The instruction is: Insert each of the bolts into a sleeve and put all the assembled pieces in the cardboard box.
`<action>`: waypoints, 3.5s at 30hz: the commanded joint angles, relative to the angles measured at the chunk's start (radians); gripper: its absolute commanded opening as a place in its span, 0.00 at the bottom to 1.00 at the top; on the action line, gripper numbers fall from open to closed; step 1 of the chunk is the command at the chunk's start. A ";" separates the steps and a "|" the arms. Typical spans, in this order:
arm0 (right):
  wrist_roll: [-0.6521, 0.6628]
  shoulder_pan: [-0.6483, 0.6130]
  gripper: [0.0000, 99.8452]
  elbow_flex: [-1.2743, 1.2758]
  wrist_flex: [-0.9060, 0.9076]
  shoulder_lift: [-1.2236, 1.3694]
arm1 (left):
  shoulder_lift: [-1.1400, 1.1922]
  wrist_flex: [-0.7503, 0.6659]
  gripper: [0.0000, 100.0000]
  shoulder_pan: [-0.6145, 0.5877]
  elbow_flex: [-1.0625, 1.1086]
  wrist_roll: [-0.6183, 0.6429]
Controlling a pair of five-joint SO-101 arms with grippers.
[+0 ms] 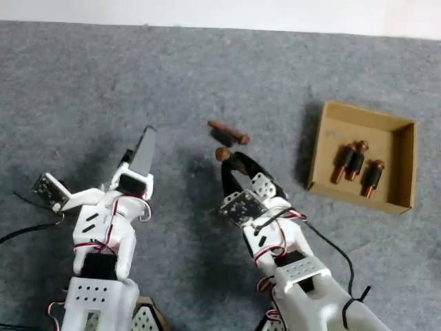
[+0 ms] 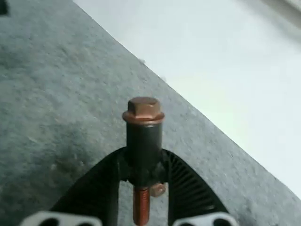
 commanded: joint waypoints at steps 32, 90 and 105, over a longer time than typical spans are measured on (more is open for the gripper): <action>-0.443 0.591 0.02 -1.296 1.224 0.785 | -0.013 -0.006 0.01 0.074 -0.002 -0.193; -0.311 -0.025 0.19 -2.379 1.868 1.596 | -0.015 -0.006 0.01 -0.077 -0.022 -0.192; -0.316 -0.001 0.19 -2.434 2.000 1.593 | -0.015 -0.006 0.01 -0.076 -0.022 -0.192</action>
